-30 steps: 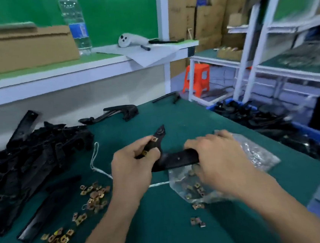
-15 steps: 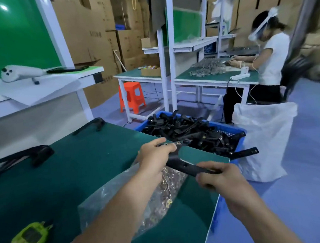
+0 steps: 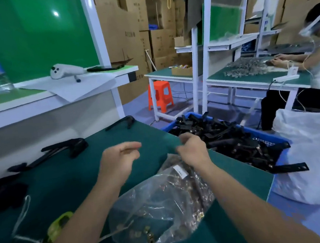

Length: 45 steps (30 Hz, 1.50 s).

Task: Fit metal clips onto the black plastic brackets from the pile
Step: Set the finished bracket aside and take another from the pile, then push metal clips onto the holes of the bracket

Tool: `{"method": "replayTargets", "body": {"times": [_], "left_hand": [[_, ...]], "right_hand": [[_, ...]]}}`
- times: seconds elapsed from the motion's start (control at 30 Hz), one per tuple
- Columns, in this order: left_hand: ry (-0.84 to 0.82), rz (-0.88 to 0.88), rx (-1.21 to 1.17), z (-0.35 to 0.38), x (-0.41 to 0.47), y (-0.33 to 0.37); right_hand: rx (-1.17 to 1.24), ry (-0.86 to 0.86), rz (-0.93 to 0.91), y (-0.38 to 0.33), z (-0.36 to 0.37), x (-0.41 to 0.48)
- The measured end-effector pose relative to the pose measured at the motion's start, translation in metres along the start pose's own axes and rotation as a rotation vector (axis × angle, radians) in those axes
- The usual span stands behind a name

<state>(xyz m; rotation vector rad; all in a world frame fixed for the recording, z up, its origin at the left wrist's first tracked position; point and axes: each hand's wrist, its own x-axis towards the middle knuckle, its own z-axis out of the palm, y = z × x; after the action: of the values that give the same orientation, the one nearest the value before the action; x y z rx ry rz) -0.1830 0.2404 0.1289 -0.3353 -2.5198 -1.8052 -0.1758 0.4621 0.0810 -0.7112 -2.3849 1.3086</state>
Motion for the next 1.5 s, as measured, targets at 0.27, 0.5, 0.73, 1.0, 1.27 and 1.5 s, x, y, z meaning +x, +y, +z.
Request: {"method": "replayTargets", "body": {"times": [0.27, 0.5, 0.73, 1.0, 1.27, 1.5], "left_hand": [[0.157, -0.023, 0.141, -0.067, -0.039, -0.066], [0.359, -0.15, 0.277, -0.121, -0.084, -0.114], [0.467, -0.286, 0.603, -0.188, -0.142, -0.173], [0.343, -0.242, 0.756, -0.222, -0.169, -0.186], [0.41, -0.271, 0.511, -0.224, -0.174, -0.19], [0.469, -0.295, 0.495, -0.232, -0.175, -0.192]], "right_hand": [[-0.335, -0.12, -0.336, -0.034, 0.054, -0.074], [-0.465, -0.298, -0.489, -0.066, 0.105, -0.123], [-0.449, -0.478, -0.519, -0.098, 0.18, -0.153], [-0.249, -0.728, -0.639, -0.15, 0.286, -0.182], [-0.026, -0.773, -0.468, -0.223, 0.373, -0.201], [0.218, -0.935, -0.098, -0.239, 0.408, -0.205]]}}
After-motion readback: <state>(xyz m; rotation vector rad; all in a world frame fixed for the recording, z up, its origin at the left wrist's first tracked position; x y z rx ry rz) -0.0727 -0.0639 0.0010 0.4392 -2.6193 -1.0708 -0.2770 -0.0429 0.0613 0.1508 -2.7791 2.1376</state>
